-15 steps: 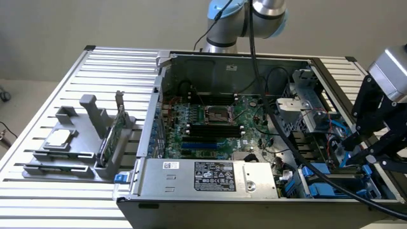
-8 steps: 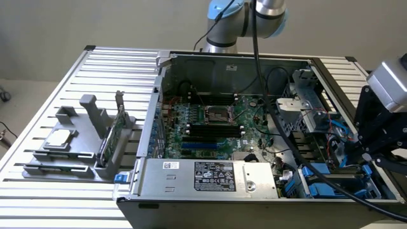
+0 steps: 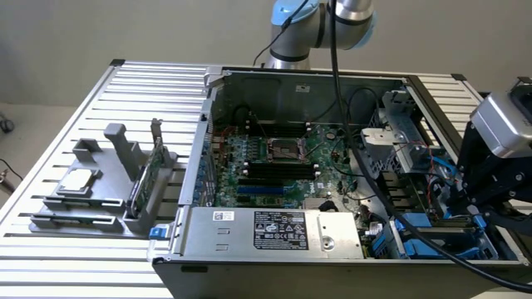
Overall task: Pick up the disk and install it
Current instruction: 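Insert the disk into the insertion slot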
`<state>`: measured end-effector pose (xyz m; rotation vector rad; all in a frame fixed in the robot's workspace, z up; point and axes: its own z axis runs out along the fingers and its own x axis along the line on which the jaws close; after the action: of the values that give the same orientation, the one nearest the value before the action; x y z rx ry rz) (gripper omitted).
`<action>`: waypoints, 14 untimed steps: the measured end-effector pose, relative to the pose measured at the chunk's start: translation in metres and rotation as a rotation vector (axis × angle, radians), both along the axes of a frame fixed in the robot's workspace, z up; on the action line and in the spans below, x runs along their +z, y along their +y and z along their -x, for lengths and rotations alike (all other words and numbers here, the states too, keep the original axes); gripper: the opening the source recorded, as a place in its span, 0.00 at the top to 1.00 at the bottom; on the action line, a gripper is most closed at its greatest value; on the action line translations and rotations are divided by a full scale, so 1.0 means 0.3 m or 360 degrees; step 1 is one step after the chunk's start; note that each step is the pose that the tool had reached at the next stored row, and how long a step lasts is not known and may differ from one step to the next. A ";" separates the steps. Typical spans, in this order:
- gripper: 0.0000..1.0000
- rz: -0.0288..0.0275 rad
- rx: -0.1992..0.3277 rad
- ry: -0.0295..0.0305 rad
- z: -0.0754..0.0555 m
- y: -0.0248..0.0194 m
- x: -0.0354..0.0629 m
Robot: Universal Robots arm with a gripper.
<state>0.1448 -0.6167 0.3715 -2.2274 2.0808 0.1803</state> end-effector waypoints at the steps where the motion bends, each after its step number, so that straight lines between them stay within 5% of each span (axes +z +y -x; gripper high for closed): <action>1: 0.84 -0.00003 0.0000 0.00000 -0.002 0.001 -0.006; 14: 0.84 -0.00001 0.0004 0.00000 -0.008 0.009 -0.085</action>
<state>0.1471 -0.6140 0.3461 -2.2297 2.0784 0.1805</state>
